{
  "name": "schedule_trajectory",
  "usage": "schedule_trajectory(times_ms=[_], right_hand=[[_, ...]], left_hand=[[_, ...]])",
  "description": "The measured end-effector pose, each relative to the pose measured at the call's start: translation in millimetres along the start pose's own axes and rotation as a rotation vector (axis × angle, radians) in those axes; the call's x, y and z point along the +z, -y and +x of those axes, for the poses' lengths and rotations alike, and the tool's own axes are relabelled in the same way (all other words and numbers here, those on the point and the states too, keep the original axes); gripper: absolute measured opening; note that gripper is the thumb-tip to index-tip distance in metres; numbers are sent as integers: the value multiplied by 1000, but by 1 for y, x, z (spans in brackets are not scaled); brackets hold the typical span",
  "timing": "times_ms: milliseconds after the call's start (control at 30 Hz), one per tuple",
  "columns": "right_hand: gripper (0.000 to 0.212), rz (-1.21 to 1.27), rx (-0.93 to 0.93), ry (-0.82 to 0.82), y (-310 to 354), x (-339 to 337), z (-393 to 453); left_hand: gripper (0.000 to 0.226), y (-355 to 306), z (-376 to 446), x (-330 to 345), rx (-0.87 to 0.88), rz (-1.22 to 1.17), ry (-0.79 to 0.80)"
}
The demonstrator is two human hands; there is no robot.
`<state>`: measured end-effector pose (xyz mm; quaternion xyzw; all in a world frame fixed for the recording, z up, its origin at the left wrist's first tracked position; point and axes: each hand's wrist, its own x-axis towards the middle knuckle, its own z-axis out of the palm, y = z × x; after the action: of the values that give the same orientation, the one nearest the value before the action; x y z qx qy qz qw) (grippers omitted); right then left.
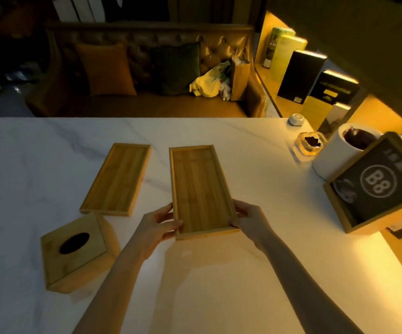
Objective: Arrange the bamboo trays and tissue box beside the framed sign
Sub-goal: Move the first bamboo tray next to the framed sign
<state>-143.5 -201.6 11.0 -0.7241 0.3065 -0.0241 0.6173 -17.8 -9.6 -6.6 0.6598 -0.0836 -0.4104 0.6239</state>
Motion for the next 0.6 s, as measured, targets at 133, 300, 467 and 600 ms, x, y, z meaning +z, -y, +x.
schedule_trajectory(times_ms=[133, 300, 467, 600], right_hand=[[48, 45, -43, -82, 0, -30, -19], [46, 26, -36, -189, -6, -69, -35], [44, -76, 15, -278, -28, -114, -40], [41, -84, 31, -331, -46, -145, -39]], left_hand=[[54, -12, 1, 34, 68, 55, 23], [48, -15, 6, 83, 105, 90, 48], [45, -10, 20, 137, 104, 184, 81], [45, -9, 44, 174, 89, 304, 97]])
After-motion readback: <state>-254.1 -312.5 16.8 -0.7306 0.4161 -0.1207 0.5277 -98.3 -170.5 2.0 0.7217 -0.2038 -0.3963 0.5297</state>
